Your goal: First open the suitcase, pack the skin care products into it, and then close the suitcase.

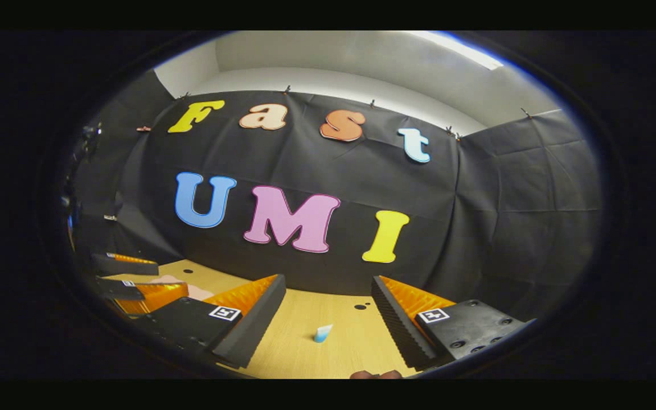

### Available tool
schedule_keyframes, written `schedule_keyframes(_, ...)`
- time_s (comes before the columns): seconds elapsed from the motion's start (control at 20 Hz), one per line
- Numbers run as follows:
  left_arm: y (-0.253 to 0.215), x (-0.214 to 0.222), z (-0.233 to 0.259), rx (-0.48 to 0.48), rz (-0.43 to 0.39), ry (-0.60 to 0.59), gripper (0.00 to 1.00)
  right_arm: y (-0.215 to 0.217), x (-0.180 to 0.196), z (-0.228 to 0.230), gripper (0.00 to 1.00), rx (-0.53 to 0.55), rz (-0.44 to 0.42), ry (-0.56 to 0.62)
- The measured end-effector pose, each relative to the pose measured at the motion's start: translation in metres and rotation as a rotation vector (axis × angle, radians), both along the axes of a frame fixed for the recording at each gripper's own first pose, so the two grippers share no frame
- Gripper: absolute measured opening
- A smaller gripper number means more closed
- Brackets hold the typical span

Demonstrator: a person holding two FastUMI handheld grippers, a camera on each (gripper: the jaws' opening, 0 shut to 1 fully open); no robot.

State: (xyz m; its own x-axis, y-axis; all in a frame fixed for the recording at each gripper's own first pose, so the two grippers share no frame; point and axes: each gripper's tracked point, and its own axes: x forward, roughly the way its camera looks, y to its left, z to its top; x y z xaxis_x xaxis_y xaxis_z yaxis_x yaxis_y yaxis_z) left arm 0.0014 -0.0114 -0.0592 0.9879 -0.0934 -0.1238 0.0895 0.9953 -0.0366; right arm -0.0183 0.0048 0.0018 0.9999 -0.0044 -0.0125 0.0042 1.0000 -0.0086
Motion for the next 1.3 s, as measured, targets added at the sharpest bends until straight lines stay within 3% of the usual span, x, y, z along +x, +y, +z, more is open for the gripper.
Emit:
schedule_keyframes(0.2, 0.004, 0.008, -0.027, 0.009, -0.015, 0.064, 0.98, -0.002, -0.005, -0.003, 0.95, -0.005, -0.012, -0.003)
schedule_keyframes(0.65, -0.003, 0.056, -0.115, -0.029, -0.010, 0.358, 0.98, -0.030, 0.006, -0.040, 0.95, 0.022, 0.005, 0.032)
schedule_keyframes(0.95, 0.014, 0.097, -0.221, -0.058, 0.140, 0.673, 0.98, -0.066, 0.048, -0.093, 0.95, 0.118, 0.029, 0.115)
schedule_keyframes(1.2, 0.030, 0.131, -0.258, -0.038, 0.246, 0.781, 0.96, -0.099, 0.087, -0.129, 0.96, 0.140, 0.048, 0.159)
schedule_keyframes(1.3, 0.039, 0.146, -0.265, 0.014, 0.268, 0.793, 0.94, -0.106, 0.102, -0.143, 0.96, 0.151, 0.061, 0.183)
